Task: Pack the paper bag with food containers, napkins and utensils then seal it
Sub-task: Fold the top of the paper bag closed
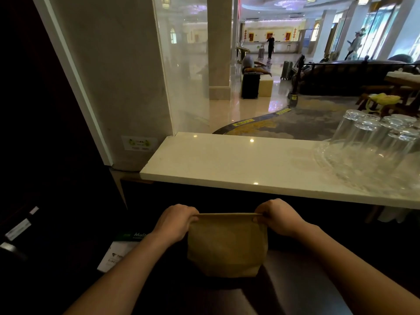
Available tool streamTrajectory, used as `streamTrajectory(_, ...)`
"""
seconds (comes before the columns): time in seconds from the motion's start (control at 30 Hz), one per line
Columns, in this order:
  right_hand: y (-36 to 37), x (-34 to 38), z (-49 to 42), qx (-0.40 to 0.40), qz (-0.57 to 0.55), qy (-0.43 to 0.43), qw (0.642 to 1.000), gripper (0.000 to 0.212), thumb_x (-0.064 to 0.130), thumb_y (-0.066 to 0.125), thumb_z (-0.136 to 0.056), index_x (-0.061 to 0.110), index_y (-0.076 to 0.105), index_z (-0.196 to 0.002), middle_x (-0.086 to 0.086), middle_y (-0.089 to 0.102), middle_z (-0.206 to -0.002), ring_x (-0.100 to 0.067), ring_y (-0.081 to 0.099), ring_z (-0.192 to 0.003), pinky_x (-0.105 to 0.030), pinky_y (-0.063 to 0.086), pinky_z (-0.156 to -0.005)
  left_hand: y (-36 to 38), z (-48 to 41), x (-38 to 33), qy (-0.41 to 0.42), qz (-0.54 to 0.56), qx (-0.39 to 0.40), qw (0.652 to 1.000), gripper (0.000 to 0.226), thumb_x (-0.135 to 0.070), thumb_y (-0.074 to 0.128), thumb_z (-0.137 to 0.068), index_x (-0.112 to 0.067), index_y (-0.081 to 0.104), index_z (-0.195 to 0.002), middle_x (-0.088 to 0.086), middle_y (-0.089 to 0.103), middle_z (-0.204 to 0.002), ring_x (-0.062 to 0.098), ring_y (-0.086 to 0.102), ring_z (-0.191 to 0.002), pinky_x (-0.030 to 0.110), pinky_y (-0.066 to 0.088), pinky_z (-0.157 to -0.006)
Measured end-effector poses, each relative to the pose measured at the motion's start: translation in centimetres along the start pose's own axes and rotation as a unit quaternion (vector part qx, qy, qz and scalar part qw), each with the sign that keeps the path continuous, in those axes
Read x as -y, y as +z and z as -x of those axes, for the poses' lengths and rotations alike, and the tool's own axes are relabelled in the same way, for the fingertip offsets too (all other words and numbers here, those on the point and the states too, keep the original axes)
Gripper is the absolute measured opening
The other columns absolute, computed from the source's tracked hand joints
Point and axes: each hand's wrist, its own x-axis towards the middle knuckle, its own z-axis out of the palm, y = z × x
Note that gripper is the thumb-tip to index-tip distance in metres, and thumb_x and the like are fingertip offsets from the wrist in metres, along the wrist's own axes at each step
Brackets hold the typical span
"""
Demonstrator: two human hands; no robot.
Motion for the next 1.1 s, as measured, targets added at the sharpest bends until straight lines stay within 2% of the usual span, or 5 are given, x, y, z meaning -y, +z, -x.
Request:
streamTrajectory(0.17,0.4,6.3,-2.3,-0.036,0.056,-0.11,0.992,0.042,0.055,0.058,-0.087,0.03,0.064,-0.12,0.008,0.065,-0.113,-0.014,0.059,-0.106,-0.033,0.053,-0.082,0.0,-0.4,-0.1,0.005,0.013,-0.009,1.0,0.02,-0.031,0.055,-0.095,-0.026,0.073,-0.089,-0.005,0.069,-0.088,0.015,0.062,-0.084,0.036,0.051,-0.078)
streamTrajectory(0.43,1.7,9.4,-3.8,-0.098,0.038,-0.187,0.977,0.028,0.038,0.05,-0.097,0.024,0.073,-0.107,0.004,0.069,-0.1,-0.015,0.063,-0.095,-0.031,0.053,-0.073,-0.2,-0.3,-0.2,0.043,0.013,-0.017,0.999,0.022,-0.035,0.051,-0.096,-0.025,0.069,-0.087,-0.006,0.068,-0.086,0.014,0.061,-0.082,0.037,0.05,-0.076)
streamTrajectory(0.73,0.3,-1.1,0.8,-0.079,-0.085,-0.024,0.993,0.016,0.031,0.065,-0.091,0.021,0.075,-0.099,0.009,0.073,-0.094,-0.007,0.067,-0.087,-0.029,0.054,-0.081,0.9,-0.4,0.6,0.031,0.081,-0.048,0.995,0.019,-0.027,0.056,-0.096,-0.023,0.075,-0.095,-0.003,0.071,-0.091,0.014,0.062,-0.085,0.029,0.048,-0.078)
streamTrajectory(0.97,1.3,-1.9,1.7,-0.109,-0.247,0.078,0.96,0.016,0.01,0.075,-0.083,0.022,0.077,-0.095,0.009,0.074,-0.09,-0.004,0.067,-0.088,-0.025,0.054,-0.082,1.7,-0.7,0.4,-0.009,0.087,-0.059,0.994,0.013,-0.026,0.059,-0.094,-0.026,0.072,-0.09,-0.008,0.067,-0.085,0.009,0.06,-0.082,0.025,0.046,-0.071)
streamTrajectory(1.1,1.1,-0.5,1.5,-0.081,-0.202,0.064,0.974,0.02,0.022,0.074,-0.084,0.028,0.072,-0.103,0.013,0.069,-0.095,-0.003,0.064,-0.091,-0.023,0.052,-0.082,1.9,-0.7,0.5,-0.038,0.072,-0.072,0.994,0.009,-0.033,0.061,-0.092,-0.034,0.069,-0.088,-0.016,0.064,-0.082,0.004,0.058,-0.08,0.022,0.042,-0.066)
